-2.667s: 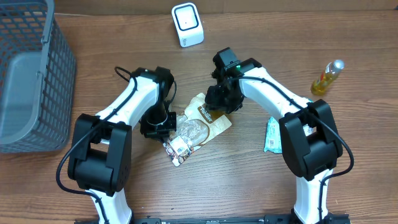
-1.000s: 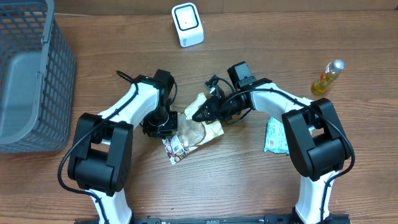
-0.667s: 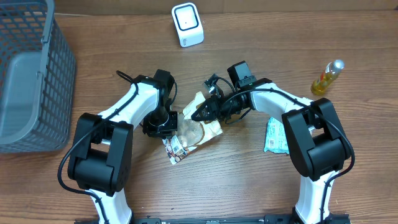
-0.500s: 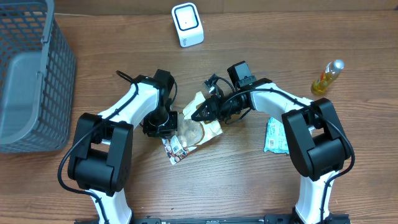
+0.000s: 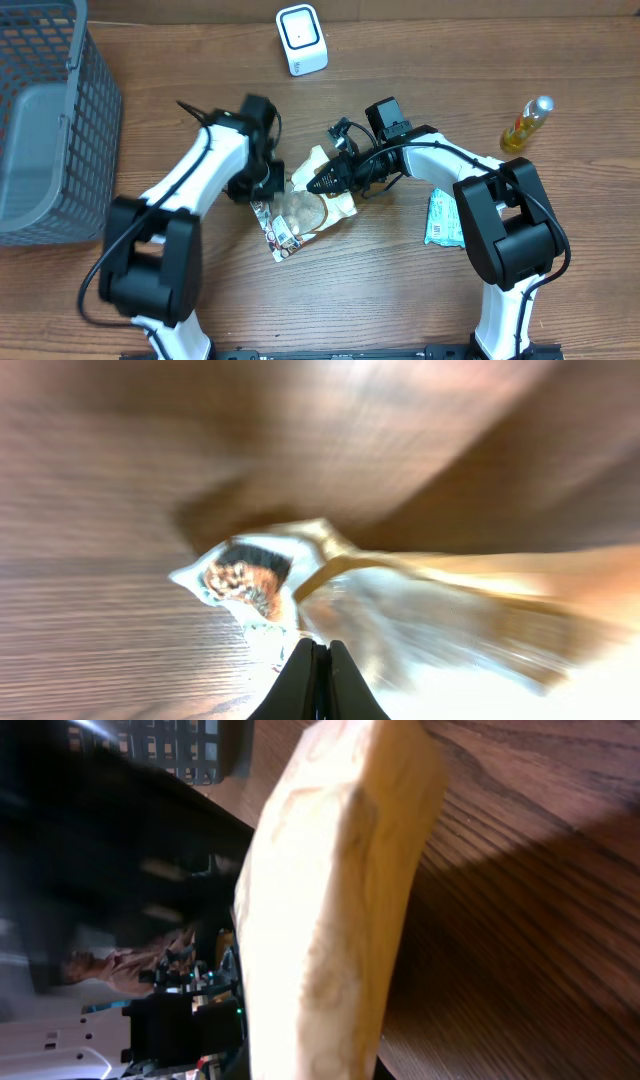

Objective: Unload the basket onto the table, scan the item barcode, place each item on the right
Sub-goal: 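Release the bag with the left gripper and move it to the left, then lift the PanTree bag with the right gripper toward the white scanner, then hold the bag's back face in front of the scanner window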

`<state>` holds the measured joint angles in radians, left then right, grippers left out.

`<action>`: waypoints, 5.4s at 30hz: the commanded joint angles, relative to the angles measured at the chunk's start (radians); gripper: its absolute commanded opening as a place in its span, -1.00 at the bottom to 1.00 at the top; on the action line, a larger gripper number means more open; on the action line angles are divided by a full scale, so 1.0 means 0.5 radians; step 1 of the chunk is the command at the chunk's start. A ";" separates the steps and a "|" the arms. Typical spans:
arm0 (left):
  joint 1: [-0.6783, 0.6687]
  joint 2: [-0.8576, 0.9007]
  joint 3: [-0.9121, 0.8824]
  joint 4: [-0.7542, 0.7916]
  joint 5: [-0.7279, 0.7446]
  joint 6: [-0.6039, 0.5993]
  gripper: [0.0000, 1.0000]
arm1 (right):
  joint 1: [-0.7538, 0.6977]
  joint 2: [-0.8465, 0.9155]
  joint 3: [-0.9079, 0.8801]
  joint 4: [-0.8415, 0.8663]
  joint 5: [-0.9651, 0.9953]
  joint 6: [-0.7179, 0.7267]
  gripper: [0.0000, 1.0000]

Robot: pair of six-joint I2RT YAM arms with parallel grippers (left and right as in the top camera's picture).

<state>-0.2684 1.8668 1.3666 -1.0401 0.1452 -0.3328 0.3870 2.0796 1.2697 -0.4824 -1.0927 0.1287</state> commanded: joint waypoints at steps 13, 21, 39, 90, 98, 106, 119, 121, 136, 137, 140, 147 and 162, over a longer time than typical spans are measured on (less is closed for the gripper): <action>0.513 -0.354 0.391 0.021 -0.746 0.007 0.01 | 0.007 -0.053 0.043 0.005 -0.015 -0.067 -0.93; 0.683 -0.341 0.386 0.009 -0.724 0.008 1.00 | 0.007 -0.053 0.043 -0.009 -0.016 -0.066 -0.93; 0.680 -0.341 0.386 0.009 -0.723 0.008 1.00 | -0.047 -0.684 0.224 -0.412 -0.059 -0.119 -0.93; 0.680 -0.341 0.386 0.009 -0.723 0.008 0.99 | -0.057 -0.684 1.315 -1.319 1.169 -0.354 -0.94; 0.680 -0.341 0.386 0.009 -0.723 0.008 0.99 | -0.043 -0.609 1.822 -1.325 1.328 -0.657 -0.93; 0.680 -0.341 0.386 0.009 -0.723 0.008 0.99 | 0.081 -0.400 1.820 -0.972 1.529 -1.312 -0.93; 0.680 -0.341 0.386 0.009 -0.723 0.008 0.99 | 0.126 0.227 1.820 -0.089 2.064 -1.602 -0.93; 0.680 -0.342 0.386 0.009 -0.723 0.008 0.99 | 0.126 0.306 1.820 0.052 2.063 -1.645 -0.93; 0.680 -0.341 0.386 0.009 -0.723 0.008 0.99 | 0.133 0.485 1.818 0.401 1.915 -1.598 -0.93; 0.680 -0.341 0.386 0.009 -0.723 0.008 0.99 | 0.134 0.486 1.818 0.384 1.915 -1.573 -0.93; 0.680 -0.341 0.386 0.009 -0.723 0.008 0.99 | 0.133 0.494 1.808 0.366 1.920 -1.569 -0.93; 0.680 -0.341 0.386 0.009 -0.723 0.008 0.99 | 0.137 0.543 1.795 0.352 1.912 -1.568 -0.93; 0.681 -0.341 0.386 0.009 -0.723 0.008 0.99 | 0.139 0.600 1.795 0.200 1.778 -1.568 -0.93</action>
<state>0.0738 1.6878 1.5562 -1.0355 -0.2066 -0.3336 0.4526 2.3741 2.1689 -0.3744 -0.1871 -0.6613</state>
